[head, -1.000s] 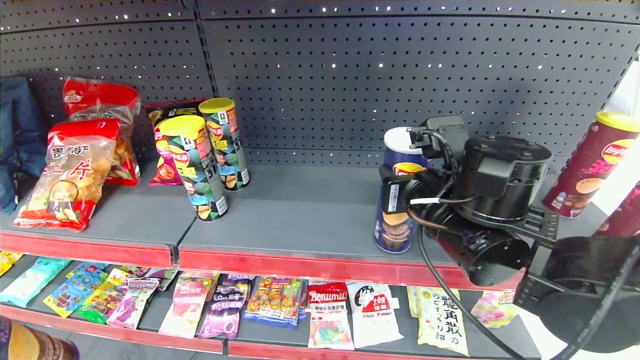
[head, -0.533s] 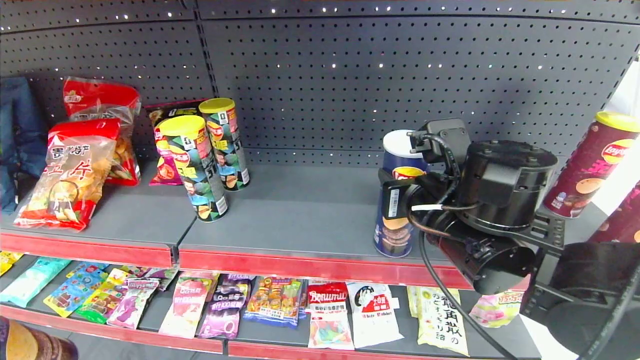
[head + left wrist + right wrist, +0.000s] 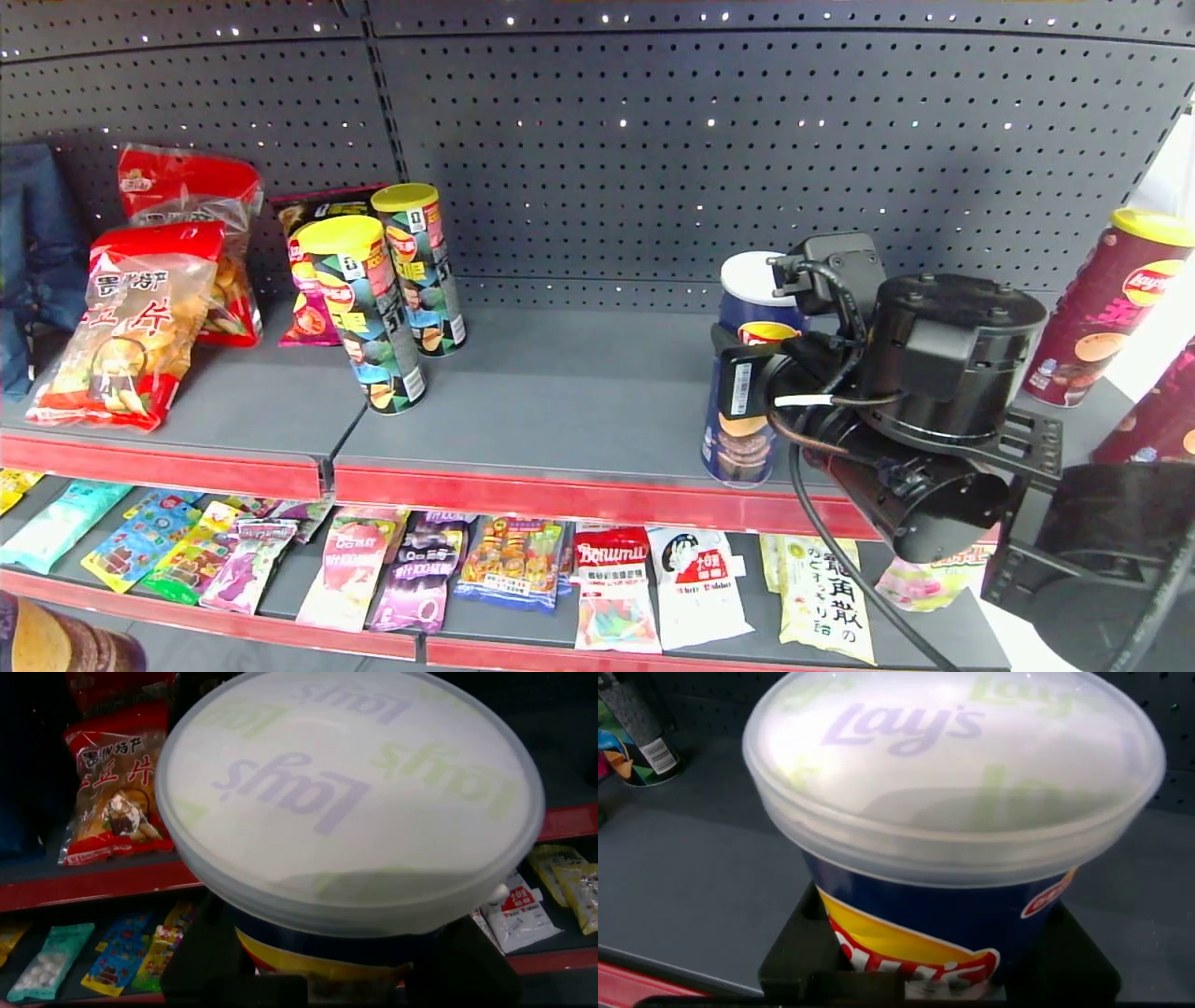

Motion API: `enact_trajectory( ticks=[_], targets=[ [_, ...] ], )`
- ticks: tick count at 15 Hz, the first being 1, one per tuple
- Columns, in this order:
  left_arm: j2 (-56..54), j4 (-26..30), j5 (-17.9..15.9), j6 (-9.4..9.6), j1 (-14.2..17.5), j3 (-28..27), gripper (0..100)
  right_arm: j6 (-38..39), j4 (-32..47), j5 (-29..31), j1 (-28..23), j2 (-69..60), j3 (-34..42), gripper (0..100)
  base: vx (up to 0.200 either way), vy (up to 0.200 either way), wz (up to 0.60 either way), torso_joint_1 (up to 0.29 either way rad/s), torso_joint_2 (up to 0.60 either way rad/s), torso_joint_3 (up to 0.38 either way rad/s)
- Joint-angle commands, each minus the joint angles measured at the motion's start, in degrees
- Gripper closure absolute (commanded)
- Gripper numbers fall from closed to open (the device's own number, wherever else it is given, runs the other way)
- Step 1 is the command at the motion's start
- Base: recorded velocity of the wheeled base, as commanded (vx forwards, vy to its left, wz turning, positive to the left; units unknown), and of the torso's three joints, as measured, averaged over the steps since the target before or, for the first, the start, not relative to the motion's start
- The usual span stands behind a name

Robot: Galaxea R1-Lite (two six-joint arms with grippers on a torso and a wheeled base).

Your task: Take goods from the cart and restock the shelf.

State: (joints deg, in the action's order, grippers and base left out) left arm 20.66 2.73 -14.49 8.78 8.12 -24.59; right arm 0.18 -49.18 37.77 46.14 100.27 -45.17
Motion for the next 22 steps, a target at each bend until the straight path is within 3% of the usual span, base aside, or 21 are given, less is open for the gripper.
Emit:
enact_trajectory(
  ticks=[1, 18, 19, 22],
  targets=[
    [0.1, 0.1, 0.0, 0.01, 0.1, 0.0, 100, 0.1, 0.0, 0.0, 0.1, -0.1, -0.1, 100, 0.000, 0.000, 0.00, 0.000, 0.00, 0.000],
    [-0.9, 0.1, 0.0, -0.08, 0.1, 0.1, 100, 0.8, 0.1, 0.7, 1.8, 0.3, 0.5, 100, 0.000, 0.000, 0.00, 0.000, 0.00, 0.000],
    [-0.9, 0.1, 0.0, -0.08, 0.1, 0.1, 100, 0.8, 0.1, 0.9, 1.8, 0.3, 0.7, 0, 0.000, 0.000, 0.00, 0.000, 0.00, 0.000],
    [-0.9, 0.1, 0.0, -0.08, 0.1, 0.3, 100, 0.9, 0.1, 0.9, 1.8, 0.0, 0.6, 0, 0.000, 0.000, 0.00, 0.000, 0.00, 0.000]
  ],
)
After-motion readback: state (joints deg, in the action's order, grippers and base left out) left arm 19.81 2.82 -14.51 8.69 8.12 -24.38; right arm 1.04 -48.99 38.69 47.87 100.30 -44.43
